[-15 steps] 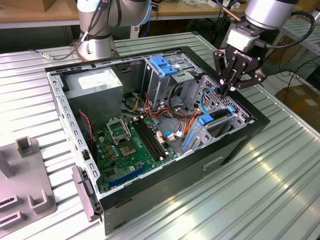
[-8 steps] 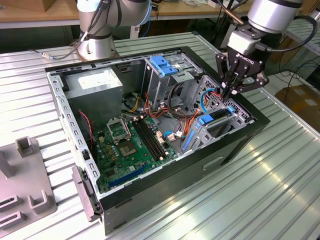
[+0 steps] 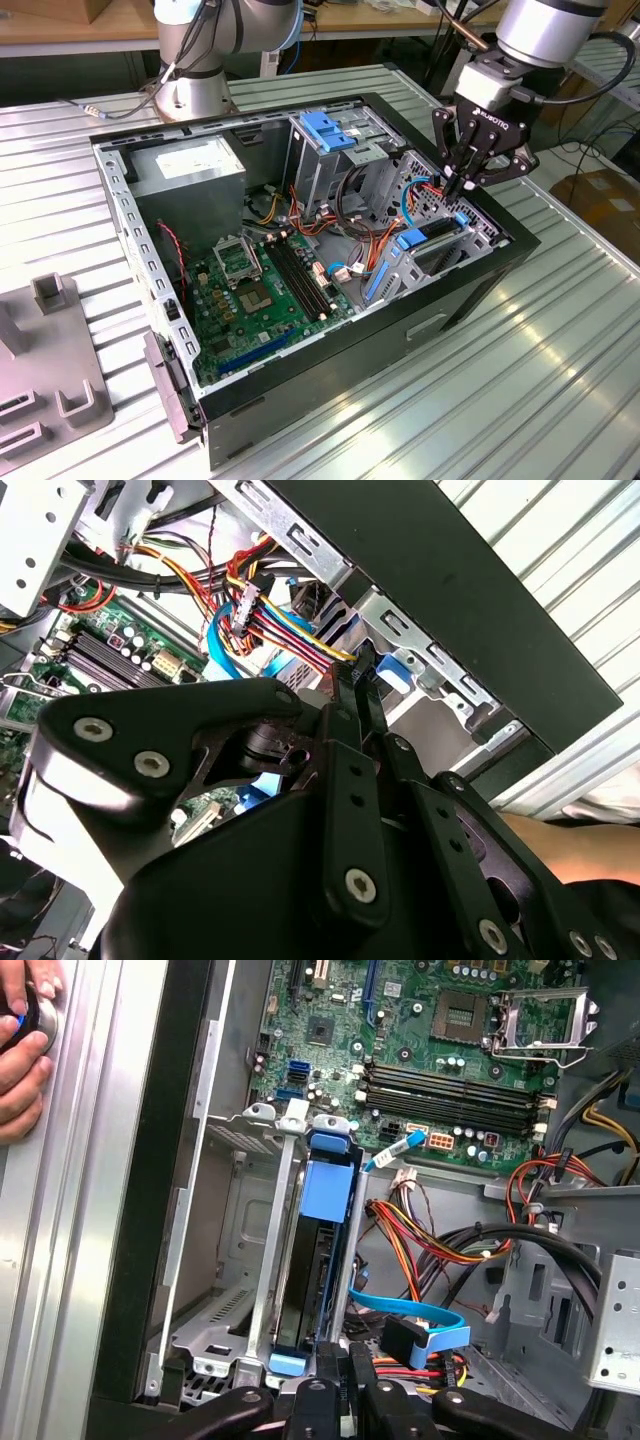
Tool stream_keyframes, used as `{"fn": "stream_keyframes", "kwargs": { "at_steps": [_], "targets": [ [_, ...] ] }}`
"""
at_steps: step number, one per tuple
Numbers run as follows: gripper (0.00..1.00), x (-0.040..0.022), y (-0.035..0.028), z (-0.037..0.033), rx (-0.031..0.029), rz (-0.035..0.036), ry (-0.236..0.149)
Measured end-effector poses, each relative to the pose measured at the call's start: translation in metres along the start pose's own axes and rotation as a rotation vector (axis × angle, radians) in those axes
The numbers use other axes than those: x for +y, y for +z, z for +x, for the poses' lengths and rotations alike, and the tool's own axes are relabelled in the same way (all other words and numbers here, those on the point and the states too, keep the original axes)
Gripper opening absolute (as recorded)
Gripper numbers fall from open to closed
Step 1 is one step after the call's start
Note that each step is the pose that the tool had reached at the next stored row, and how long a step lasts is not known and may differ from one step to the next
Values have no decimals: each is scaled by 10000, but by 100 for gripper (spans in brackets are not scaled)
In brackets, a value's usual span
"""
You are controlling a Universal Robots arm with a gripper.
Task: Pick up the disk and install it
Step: 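Insert the first disk wire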
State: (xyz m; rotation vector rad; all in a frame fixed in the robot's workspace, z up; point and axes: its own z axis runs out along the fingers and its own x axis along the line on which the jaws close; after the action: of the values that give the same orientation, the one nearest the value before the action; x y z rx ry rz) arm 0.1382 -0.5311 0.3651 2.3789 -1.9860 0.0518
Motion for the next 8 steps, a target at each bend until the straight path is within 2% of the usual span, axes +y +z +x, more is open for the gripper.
{"fn": "stream_keyframes", "kwargs": {
  "at_steps": [8],
  "targets": [
    [16, 3, 1, 17, 1, -3, 30]
  ]
}}
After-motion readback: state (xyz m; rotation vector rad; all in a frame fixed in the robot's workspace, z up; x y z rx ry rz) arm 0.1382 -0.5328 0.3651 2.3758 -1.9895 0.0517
